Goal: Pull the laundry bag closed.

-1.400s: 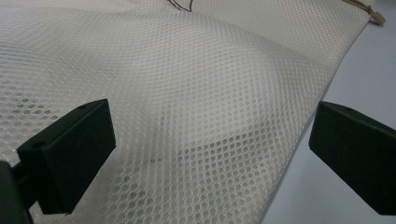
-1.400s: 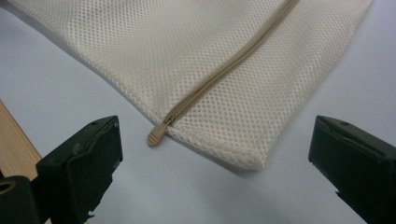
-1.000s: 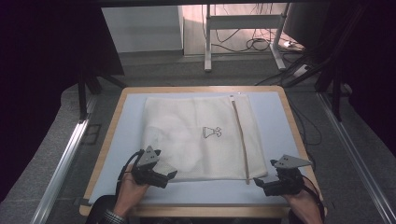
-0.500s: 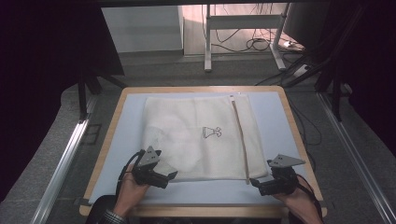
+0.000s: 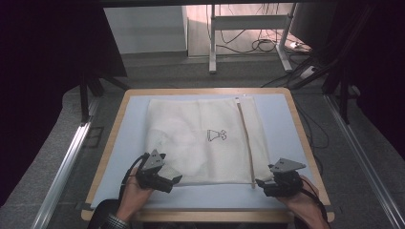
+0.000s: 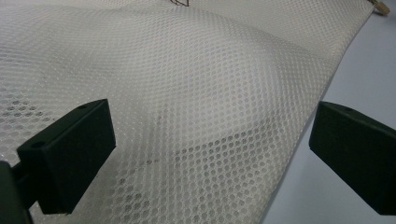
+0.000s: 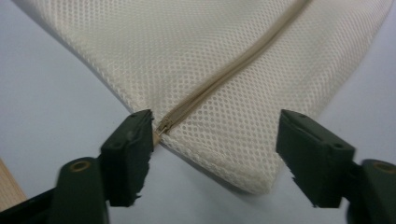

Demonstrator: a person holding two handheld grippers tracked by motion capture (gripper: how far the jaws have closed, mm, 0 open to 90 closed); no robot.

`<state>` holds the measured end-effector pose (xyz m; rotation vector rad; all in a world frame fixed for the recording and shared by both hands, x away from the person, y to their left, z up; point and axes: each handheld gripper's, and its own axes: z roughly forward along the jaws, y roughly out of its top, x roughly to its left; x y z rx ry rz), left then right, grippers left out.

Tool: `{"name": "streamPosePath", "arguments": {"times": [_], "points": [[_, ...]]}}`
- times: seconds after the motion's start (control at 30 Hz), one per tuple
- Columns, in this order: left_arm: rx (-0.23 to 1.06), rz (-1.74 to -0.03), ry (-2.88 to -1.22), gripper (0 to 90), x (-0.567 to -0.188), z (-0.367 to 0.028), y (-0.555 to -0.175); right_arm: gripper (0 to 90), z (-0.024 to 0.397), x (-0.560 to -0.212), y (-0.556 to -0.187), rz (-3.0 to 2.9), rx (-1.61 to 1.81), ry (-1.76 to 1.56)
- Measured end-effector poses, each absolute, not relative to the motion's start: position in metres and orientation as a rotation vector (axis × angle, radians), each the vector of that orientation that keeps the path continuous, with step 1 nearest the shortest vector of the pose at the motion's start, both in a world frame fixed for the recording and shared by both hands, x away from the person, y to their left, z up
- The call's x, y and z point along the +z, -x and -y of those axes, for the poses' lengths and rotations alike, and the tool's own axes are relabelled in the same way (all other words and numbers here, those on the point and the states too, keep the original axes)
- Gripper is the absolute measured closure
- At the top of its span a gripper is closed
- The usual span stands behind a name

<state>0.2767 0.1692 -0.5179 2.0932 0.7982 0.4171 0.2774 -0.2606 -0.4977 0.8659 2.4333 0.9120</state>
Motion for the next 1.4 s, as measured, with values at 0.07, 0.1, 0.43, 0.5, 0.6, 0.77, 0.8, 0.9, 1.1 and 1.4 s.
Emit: {"name": "streamPosePath", "arguments": {"times": [0.07, 0.1, 0.43, 0.5, 0.6, 0.77, 0.8, 0.9, 1.1, 1.4], "points": [[0.417, -0.799, -2.093, 0.3, -0.518, -0.169, -0.277, 34.1, 0.255, -0.498, -0.275, -2.444, 0.882, -0.818], [0.416, -0.799, -2.093, 0.3, -0.518, -0.169, -0.277, 34.1, 0.255, -0.498, -0.275, -2.444, 0.882, -0.818], [0.419, -0.796, -2.099, 0.2, -0.518, -0.168, -0.276, 35.0, 0.238, -0.506, -0.271, -2.498, 0.822, -0.673], [0.419, -0.795, -2.099, 0.2, -0.518, -0.168, -0.276, 34.9, 0.236, -0.507, -0.271, -2.500, 0.810, -0.663], [0.420, -0.795, -2.101, 0.2, -0.518, -0.167, -0.276, 34.8, 0.230, -0.514, -0.271, -2.526, 0.753, -0.626], [0.419, -0.791, -2.105, 0.2, -0.518, -0.166, -0.276, 41.6, 0.229, -0.513, -0.270, -2.497, 0.707, -0.617], [0.419, -0.791, -2.105, 0.2, -0.518, -0.166, -0.276, 42.8, 0.230, -0.512, -0.270, -2.496, 0.700, -0.618], [0.420, -0.790, -2.108, 0.2, -0.519, -0.166, -0.276, 46.6, 0.231, -0.511, -0.270, -2.504, 0.694, -0.609], [0.422, -0.789, -2.113, 0.2, -0.519, -0.166, -0.276, 58.2, 0.233, -0.503, -0.267, -2.481, 0.724, -0.602], [0.399, -0.803, -2.122, 0.5, -0.519, -0.164, -0.277, 75.2, 0.234, -0.503, -0.269, -2.494, 0.723, -0.614]]}}
